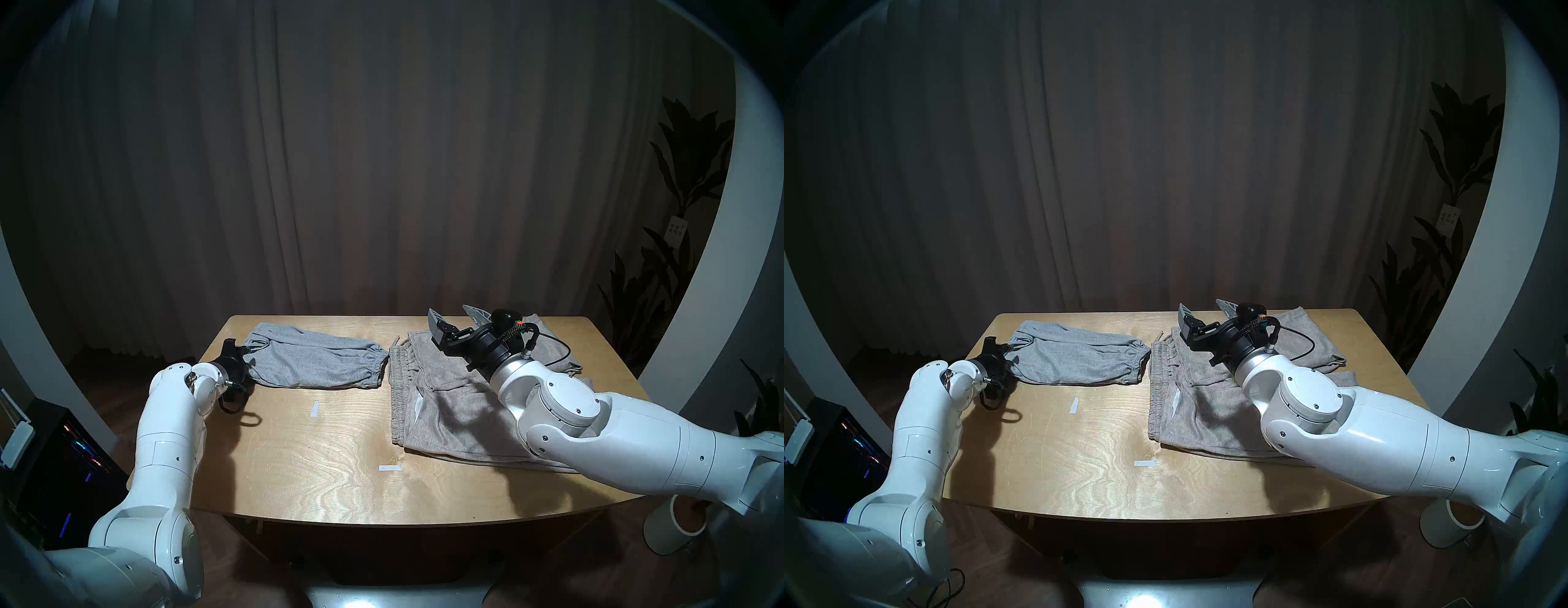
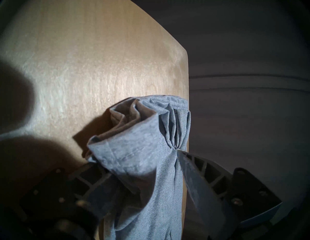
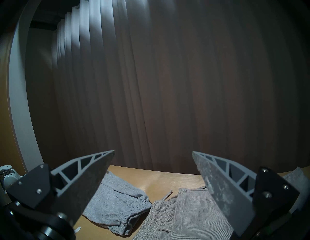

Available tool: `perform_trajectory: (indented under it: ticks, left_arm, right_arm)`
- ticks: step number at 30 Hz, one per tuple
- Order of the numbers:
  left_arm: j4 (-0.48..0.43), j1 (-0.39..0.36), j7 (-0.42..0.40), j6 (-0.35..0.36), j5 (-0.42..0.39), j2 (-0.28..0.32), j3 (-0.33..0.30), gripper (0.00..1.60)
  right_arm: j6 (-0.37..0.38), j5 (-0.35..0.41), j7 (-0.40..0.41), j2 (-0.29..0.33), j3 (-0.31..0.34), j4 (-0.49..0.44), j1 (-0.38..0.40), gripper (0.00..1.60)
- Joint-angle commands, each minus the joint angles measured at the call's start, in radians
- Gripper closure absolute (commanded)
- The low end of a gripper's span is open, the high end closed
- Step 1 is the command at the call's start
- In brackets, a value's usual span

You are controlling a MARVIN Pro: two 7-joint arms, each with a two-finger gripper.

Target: Fold pants twice and stack them

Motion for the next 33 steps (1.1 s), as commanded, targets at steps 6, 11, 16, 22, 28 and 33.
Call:
perform_trajectory:
  ticks: [6, 11, 16, 22, 28, 33]
  left_arm:
    - [0.075, 0.028, 0.027, -0.003, 0.02, -0.009, 0.024, 0.89]
    - [0.06, 0.034, 0.037, 0.0, 0.019, -0.006, 0.025, 1.08]
    - [0.027, 0.049, 0.044, 0.002, 0.019, -0.006, 0.028, 1.6]
    - [-0.039, 0.071, 0.06, 0.004, 0.011, -0.008, 0.02, 1.6]
    - [-0.16, 0.12, 0.07, 0.019, -0.013, -0.011, -0.004, 1.6]
    - [-0.219, 0.136, 0.065, 0.005, -0.007, -0.015, -0.013, 1.6]
  right_arm:
    - [-0.014, 0.002, 0.014, -0.007, 0.011, -0.006, 0.012, 0.0]
    - [-0.016, 0.003, 0.018, -0.01, 0.012, -0.002, 0.012, 0.0]
    - [-0.02, 0.006, 0.022, -0.012, 0.012, 0.001, 0.01, 0.0]
    - [-0.029, 0.011, 0.021, -0.01, 0.011, -0.003, 0.003, 0.0]
    - [-0.039, 0.017, 0.018, -0.001, 0.009, -0.009, -0.006, 0.0]
    - [-0.044, 0.018, 0.019, 0.007, 0.005, -0.016, -0.013, 0.0]
